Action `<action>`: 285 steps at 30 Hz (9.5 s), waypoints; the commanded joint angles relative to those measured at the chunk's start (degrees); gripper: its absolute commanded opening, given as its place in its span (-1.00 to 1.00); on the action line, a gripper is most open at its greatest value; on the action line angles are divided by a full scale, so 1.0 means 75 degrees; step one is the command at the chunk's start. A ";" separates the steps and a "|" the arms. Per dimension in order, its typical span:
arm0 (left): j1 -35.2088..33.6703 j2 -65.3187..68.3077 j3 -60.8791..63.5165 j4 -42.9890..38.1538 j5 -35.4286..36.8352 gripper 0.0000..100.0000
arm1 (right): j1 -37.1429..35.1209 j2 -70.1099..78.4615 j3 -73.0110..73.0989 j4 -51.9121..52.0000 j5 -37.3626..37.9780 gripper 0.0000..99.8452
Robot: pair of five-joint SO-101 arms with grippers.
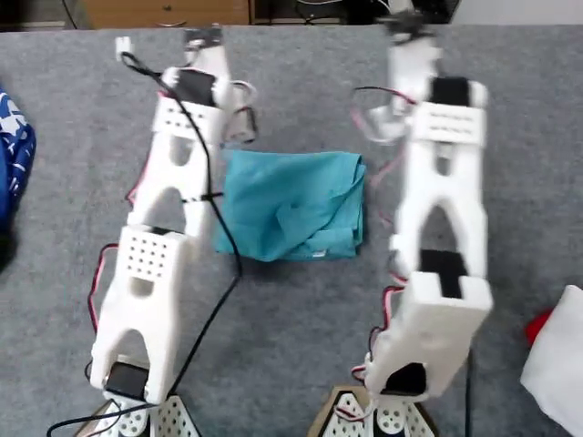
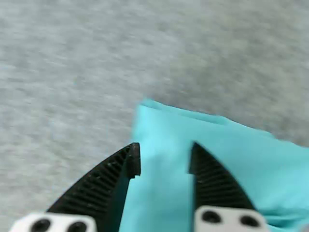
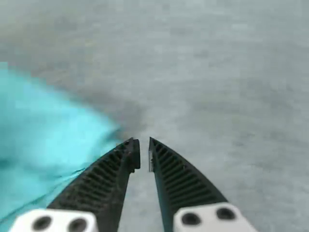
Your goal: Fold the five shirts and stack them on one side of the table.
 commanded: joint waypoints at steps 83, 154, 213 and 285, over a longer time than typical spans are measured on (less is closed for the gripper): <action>-0.3927 -0.4413 0.7256 0.0082 -0.5415 -0.96 | -0.3393 0.3077 -0.1893 0.2661 -0.5392 -0.96; 0.1078 -0.4319 0.9096 -0.4185 -0.2297 -0.96 | -0.0920 0.0568 0.2104 0.1653 -0.4044 -0.99; 0.0399 -0.4401 0.7924 -0.3153 -0.2297 -0.96 | -0.1026 0.2045 -0.3171 0.2719 -0.4103 -0.99; 0.1430 -0.8316 1.0889 -0.0809 -0.4208 -0.96 | -0.0744 -0.5386 0.5960 0.2415 -0.4044 -0.98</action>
